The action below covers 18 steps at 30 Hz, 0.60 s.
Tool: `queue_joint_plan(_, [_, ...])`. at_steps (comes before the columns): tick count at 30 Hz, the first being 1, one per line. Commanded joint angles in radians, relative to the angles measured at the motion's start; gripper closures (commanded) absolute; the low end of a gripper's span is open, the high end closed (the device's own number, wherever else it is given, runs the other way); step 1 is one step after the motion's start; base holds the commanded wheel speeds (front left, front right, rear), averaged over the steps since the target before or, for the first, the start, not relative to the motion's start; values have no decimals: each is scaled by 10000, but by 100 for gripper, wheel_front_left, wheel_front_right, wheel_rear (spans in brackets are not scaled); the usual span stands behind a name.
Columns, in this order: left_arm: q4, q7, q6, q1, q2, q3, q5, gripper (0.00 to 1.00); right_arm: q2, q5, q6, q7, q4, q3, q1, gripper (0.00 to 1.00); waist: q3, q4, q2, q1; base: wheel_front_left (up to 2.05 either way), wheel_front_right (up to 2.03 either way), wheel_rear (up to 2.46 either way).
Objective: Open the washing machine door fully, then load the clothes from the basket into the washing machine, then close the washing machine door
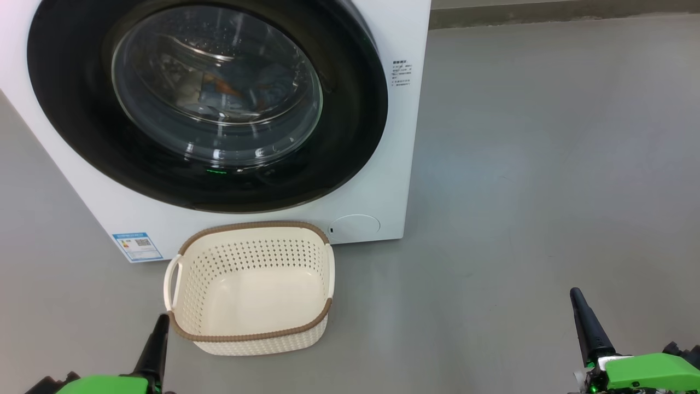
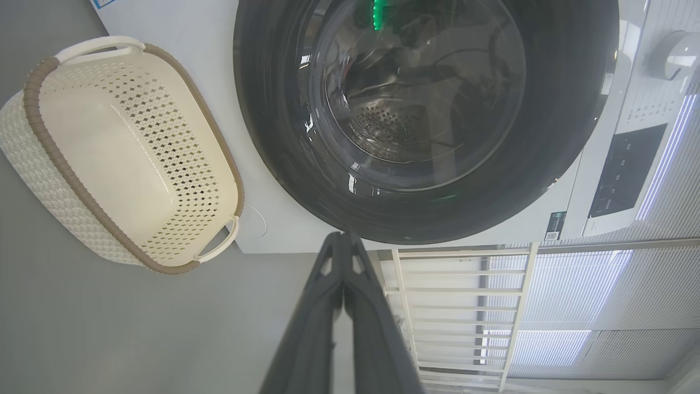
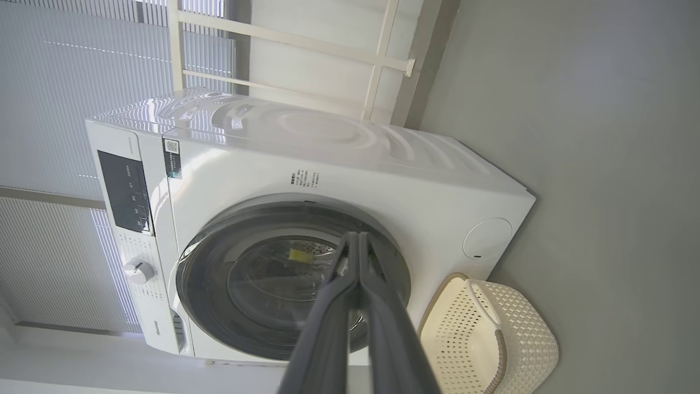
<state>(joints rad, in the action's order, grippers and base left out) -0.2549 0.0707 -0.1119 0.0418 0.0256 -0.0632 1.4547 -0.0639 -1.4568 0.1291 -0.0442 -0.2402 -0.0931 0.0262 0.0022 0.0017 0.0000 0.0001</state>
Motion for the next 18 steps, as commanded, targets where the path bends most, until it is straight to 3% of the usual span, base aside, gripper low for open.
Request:
queue_joint_plan(1, [177,76,-93,470,222,-343,237,100,-104,-319,22,-76,197,159,544,100,1,-1,0,-1,0,0,0])
queue_joint_plan(13, [95,424,-188,663,246,-504,1541,100,-89,-1778,16,-439,-28,106,789,100,9,-17,0,-1,0,0,0])
queue_joint_plan(18, [95,424,-188,663,246,-504,1541,100,-76,-1762,16,-454,-29,87,790,100,9,-17,0,-1,0,0,0])
